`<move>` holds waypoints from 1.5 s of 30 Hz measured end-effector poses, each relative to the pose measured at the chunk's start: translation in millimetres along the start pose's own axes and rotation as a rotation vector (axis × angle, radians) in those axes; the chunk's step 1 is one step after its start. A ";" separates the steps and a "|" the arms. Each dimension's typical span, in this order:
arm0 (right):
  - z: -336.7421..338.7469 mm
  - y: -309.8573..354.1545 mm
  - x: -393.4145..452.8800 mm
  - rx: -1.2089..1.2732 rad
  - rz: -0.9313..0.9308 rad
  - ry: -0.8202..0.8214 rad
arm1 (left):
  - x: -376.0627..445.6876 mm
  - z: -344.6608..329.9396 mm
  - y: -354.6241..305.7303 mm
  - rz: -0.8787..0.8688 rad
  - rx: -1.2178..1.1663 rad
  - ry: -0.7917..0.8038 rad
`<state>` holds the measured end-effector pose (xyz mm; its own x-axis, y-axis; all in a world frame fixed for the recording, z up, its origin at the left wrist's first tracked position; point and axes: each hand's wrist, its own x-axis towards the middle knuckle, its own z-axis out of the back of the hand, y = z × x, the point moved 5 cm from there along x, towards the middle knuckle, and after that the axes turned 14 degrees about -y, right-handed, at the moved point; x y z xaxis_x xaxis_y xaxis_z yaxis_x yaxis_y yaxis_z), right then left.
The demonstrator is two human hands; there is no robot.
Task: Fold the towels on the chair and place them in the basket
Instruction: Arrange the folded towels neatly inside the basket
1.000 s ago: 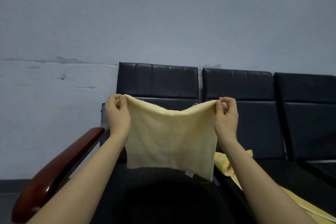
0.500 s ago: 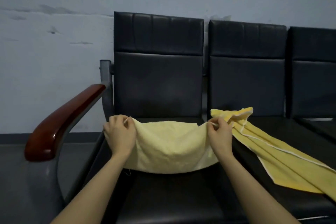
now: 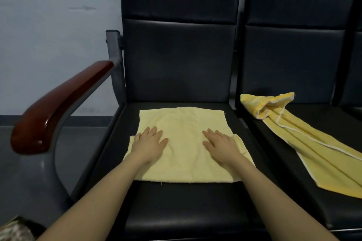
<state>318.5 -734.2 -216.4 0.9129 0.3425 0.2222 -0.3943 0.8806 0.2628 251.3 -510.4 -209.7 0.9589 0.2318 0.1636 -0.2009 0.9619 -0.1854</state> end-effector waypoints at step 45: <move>7.2 -39.6 21.9 0.171 -0.310 -0.437 | 28.3 1.5 44.3 0.259 0.016 -0.372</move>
<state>353.4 -763.9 -215.1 0.8744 -0.1230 0.4693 -0.1595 0.8406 0.5176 269.2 -461.0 -211.8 0.7400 0.4990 0.4509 -0.4308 0.8665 -0.2520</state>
